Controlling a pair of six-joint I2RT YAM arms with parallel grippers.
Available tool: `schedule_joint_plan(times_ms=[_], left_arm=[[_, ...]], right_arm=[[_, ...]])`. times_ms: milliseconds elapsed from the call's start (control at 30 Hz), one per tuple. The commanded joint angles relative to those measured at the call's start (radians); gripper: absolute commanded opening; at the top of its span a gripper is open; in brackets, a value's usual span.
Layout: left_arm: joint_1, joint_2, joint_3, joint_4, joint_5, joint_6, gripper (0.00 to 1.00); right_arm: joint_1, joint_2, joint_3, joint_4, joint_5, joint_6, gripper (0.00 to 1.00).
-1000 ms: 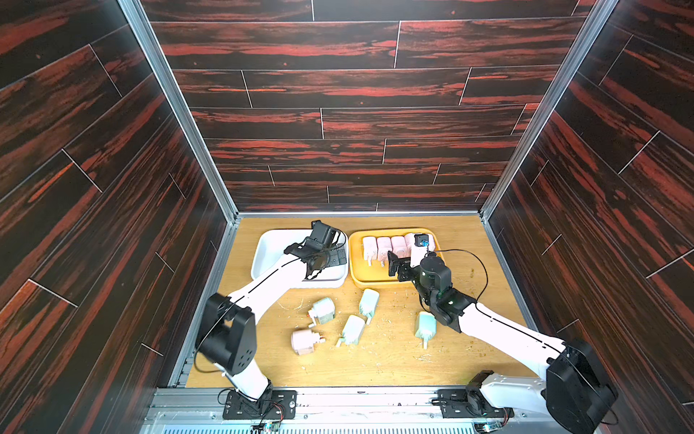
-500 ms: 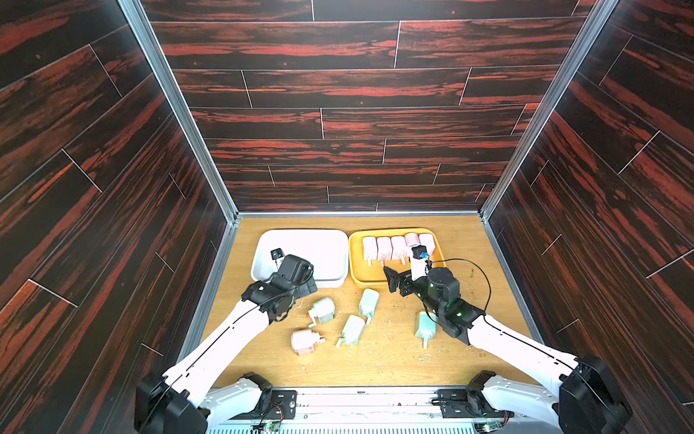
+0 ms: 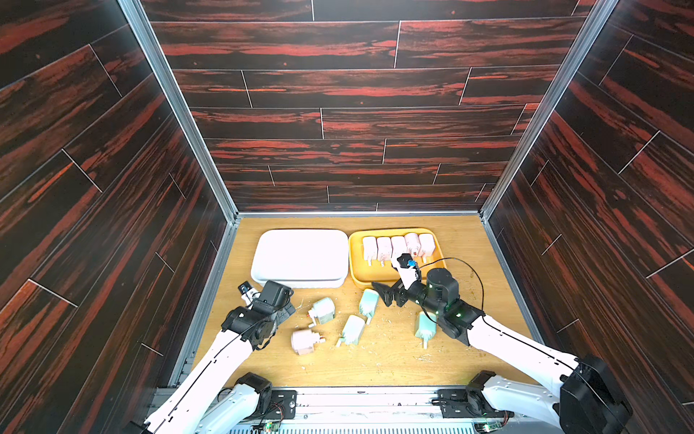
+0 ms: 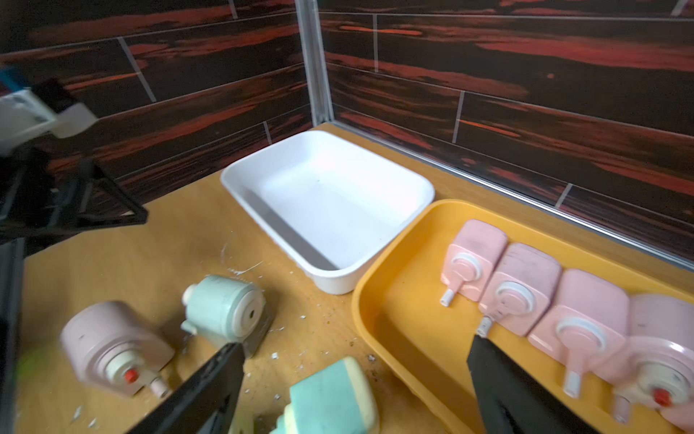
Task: Place the pencil sharpeners by color into the storage box
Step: Pick up the pencil sharpener from the center of the board.
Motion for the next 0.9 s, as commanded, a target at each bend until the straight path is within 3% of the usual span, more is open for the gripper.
schedule_joint_plan(times_ms=[0,300,533,867], left_arm=[[0.021,-0.007,-0.052,-0.072,0.003,-0.07,1.0],[0.025,0.042,-0.095,-0.159,0.059,-0.081,1.0],[0.025,0.06,-0.153,-0.121,0.187,-0.067,1.0],[0.025,0.069,-0.175,-0.107,0.251,-0.031,1.0]], right_arm=[[0.049,0.013,0.018,-0.032,-0.109,-0.101,0.98],[0.208,0.099,0.059,-0.069,-0.049,-0.242,0.98],[0.266,0.158,0.102,-0.081,-0.063,-0.287,0.98],[0.3,0.193,0.134,-0.118,-0.056,-0.32,0.98]])
